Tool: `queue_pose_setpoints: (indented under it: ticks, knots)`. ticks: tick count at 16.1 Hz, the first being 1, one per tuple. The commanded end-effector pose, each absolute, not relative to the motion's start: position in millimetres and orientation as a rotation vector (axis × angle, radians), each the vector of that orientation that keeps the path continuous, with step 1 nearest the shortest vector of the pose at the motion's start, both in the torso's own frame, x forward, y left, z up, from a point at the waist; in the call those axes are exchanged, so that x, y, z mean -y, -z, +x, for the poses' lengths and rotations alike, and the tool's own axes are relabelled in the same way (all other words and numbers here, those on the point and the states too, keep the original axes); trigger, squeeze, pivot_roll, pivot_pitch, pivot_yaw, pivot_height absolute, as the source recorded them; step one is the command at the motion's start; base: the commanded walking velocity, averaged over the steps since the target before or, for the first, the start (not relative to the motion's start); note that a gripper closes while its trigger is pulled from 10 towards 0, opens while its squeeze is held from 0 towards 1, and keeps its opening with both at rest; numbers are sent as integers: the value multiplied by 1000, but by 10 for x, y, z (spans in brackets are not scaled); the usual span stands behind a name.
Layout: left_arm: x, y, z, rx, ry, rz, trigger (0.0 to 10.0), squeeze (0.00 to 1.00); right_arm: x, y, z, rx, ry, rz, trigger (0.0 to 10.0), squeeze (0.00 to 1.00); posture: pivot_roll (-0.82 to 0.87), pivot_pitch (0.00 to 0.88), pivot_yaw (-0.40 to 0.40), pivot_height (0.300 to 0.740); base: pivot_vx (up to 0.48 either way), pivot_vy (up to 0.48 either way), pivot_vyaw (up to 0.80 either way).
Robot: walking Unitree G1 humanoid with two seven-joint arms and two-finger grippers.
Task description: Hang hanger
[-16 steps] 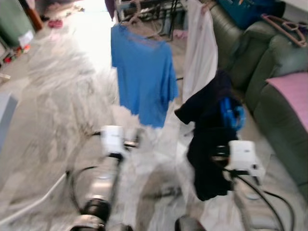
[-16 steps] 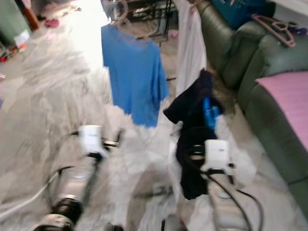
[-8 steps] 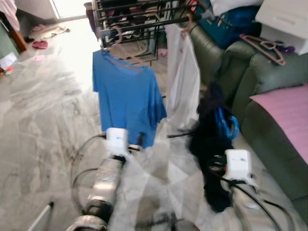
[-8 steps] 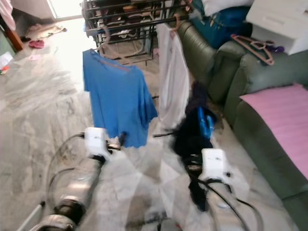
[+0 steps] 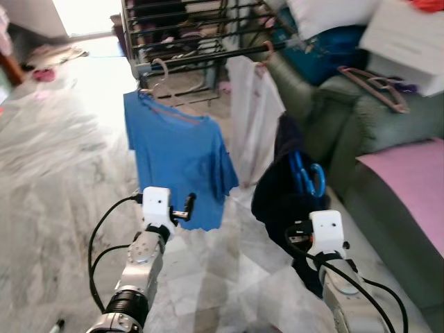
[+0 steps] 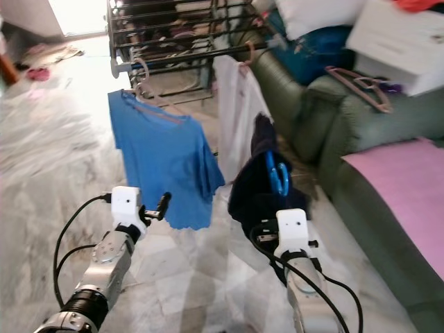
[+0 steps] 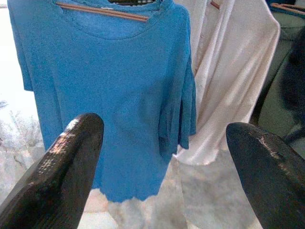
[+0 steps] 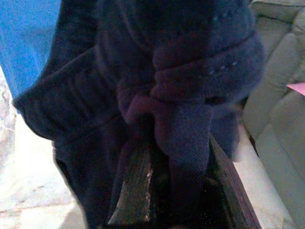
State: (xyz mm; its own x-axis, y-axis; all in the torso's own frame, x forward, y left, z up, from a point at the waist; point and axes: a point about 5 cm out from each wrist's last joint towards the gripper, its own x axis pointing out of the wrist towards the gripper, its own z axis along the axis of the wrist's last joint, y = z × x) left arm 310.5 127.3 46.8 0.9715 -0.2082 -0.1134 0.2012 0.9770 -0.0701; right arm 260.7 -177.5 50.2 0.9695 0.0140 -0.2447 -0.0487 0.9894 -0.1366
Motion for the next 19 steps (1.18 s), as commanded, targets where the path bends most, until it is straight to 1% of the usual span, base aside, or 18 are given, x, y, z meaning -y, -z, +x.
queue_pose_setpoints:
  ticks: [1,5,6,10,17,19]
  knots:
    - [-1286,-413,3058,-140,214,-49,10000,0,1779,-558,2629,-217,-30,-146,10000,0,-186,118,30,740,401,0,575]
    - [-1210,-374,3035,-159,233,-54,10000,0,1781,-504,2591,-235,-17,-145,10000,0,-194,111,39,740,388,0,0]
    - [-1163,-383,3034,-159,259,-56,10000,0,1748,-513,2597,-228,-16,-139,10000,0,-202,104,52,740,386,0,0]
    - [-1092,-390,3052,-164,299,-49,10000,0,1757,-540,2639,-213,9,-124,10000,0,-210,96,54,740,389,0,0]
    - [-980,-519,3167,-130,317,-65,10000,0,1811,-616,2764,-195,21,-137,10000,0,-195,135,51,740,399,0,0]
    - [-984,-536,3182,-124,310,-65,10000,0,1832,-627,2803,-195,27,-131,10000,0,-190,143,59,740,405,0,0]
